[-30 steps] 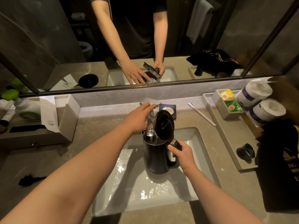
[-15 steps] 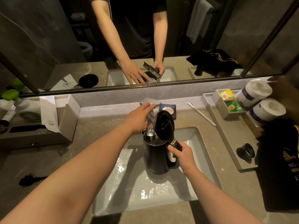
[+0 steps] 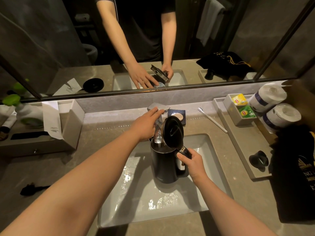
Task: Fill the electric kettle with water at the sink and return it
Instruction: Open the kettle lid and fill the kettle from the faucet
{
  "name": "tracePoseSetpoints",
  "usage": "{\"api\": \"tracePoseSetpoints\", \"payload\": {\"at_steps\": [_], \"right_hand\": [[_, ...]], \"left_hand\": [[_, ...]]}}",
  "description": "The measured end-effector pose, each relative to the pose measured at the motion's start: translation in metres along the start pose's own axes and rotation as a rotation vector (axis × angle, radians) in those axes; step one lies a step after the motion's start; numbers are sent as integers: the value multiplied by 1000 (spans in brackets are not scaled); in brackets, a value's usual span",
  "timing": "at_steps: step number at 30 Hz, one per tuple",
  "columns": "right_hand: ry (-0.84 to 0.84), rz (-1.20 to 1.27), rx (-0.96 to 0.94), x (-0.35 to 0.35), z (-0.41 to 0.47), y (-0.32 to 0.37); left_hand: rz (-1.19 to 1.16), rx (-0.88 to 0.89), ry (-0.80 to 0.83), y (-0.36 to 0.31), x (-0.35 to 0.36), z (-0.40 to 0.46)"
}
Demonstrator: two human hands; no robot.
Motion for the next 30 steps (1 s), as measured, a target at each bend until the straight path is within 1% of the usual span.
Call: {"api": "tracePoseSetpoints", "payload": {"at_steps": [30], "right_hand": [[-7,33,6,-3,0,-7]], "left_hand": [[3,6,-1,0,0,0]]}}
Point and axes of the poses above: each hand's wrist, its own z-axis towards the middle knuckle, its own x-axis out of the palm, y = z × x, the point moved 2 cm from there along z, towards the middle knuckle, and after that the axes turned 11 degrees about -y, right-handed, at the moved point
